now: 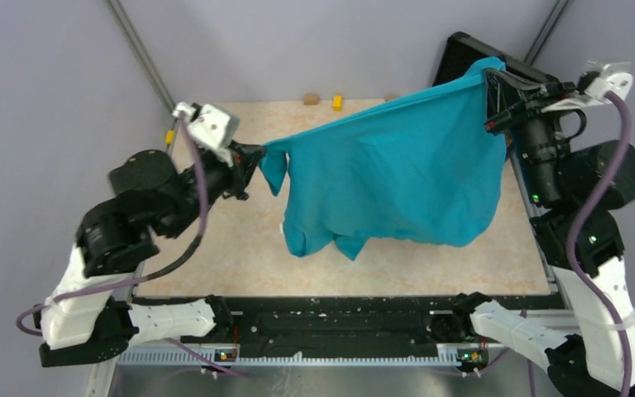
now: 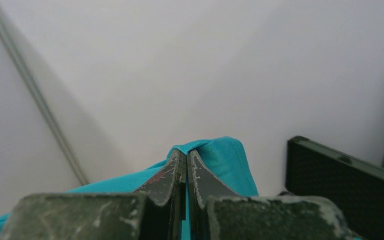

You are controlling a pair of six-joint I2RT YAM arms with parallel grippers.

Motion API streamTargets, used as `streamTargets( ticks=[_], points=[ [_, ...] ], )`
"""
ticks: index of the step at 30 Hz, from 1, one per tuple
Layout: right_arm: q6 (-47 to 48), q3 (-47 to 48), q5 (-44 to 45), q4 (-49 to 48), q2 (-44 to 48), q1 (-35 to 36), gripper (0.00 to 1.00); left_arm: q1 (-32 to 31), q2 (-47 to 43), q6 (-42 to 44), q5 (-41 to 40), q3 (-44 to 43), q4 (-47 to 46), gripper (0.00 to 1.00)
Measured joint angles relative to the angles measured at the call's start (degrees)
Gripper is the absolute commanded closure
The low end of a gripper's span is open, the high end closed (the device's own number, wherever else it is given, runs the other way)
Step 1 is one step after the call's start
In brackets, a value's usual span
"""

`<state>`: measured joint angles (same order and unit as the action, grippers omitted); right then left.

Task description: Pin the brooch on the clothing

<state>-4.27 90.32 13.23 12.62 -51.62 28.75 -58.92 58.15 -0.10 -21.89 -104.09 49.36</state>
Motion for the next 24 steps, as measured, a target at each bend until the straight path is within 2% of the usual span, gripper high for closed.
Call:
streamTargets(
  ticks=[2, 3, 5, 8, 9, 10, 11, 12, 13, 15, 17, 19, 21, 24],
  points=[
    [1.03, -1.53, 3.91, -1.99, -1.84, 0.0, 1.0, 1.11, 1.86, 0.07, -4.04, 2.93, -2.19, 1.0],
    [1.9, -2.19, 6.19, -3.37, -3.48, -0.02, 1.0, 4.09, 3.37, 0.0, -3.89, 4.52, -3.37, 1.0],
    [2.89, -2.64, 8.92, -5.7, -8.24, -0.96, 1.0, 14.91, 7.3, -1.36, 0.98, 7.56, -6.71, 1.0],
    [1.25, -2.56, 7.85, -8.24, -17.64, -5.44, 1.0, 27.61, 16.57, -2.32, 6.69, 9.33, -12.0, 1.0],
    [0.39, -2.16, 7.15, -9.01, -21.66, -7.5, 1.0, 30.71, 21.33, -2.36, 8.94, 8.04, -13.33, 0.91],
    [-0.46, -1.11, 6.43, -9.79, -27.12, -9.84, 0.98, 33.11, 26.21, -2.36, 11.08, 5.53, -13.62, 0.77],
    [-1.16, 0.26, 6.05, -10.43, -32.81, -11.76, 0.83, 35.21, 31.87, -2.34, 12.94, 1.79, -14.29, 0.6],
    [-1.64, 2.01, 5.79, -10.62, -38.29, -13.29, 0.66, 36.89, 37.46, -2.27, 13.79, -2.56, -14.86, 0.48],
    [-1.92, 3.89, 5.97, -10.71, -43.25, -14.47, 0.47, 38.18, 42.47, -1.99, 13.51, -6.78, -15.15, 0.4],
    [-2.01, 10.54, 6.19, -9.01, -54.53, -16.9, 0.29, 41.0, 54.82, -2.49, 12.61, -19.19, -14.58, 0.33],
    [-2.01, 17.66, 5.84, -6.14, -63.82, -18.23, 0.26, 42.66, 63.52, -2.71, 11.78, -27.21, -14.25, 0.31],
    [-2.01, 22.36, 4.48, -2.54, -70.58, -19.3, 0.25, 43.87, 68.19, -2.99, 11.74, -29.16, -13.42, 0.26],
    [-2.29, 22.53, 2.95, 0.63, -72.67, -19.47, 0.25, 44.09, 68.08, -3.61, 12.57, -24.0, -13.84, 0.24],
    [-3.17, 17.57, -1.09, 1.03, -70.95, -19.15, 0.25, 43.5, 62.01, -6.69, 16.55, -8.17, -17.29, 0.24]
  ],
)
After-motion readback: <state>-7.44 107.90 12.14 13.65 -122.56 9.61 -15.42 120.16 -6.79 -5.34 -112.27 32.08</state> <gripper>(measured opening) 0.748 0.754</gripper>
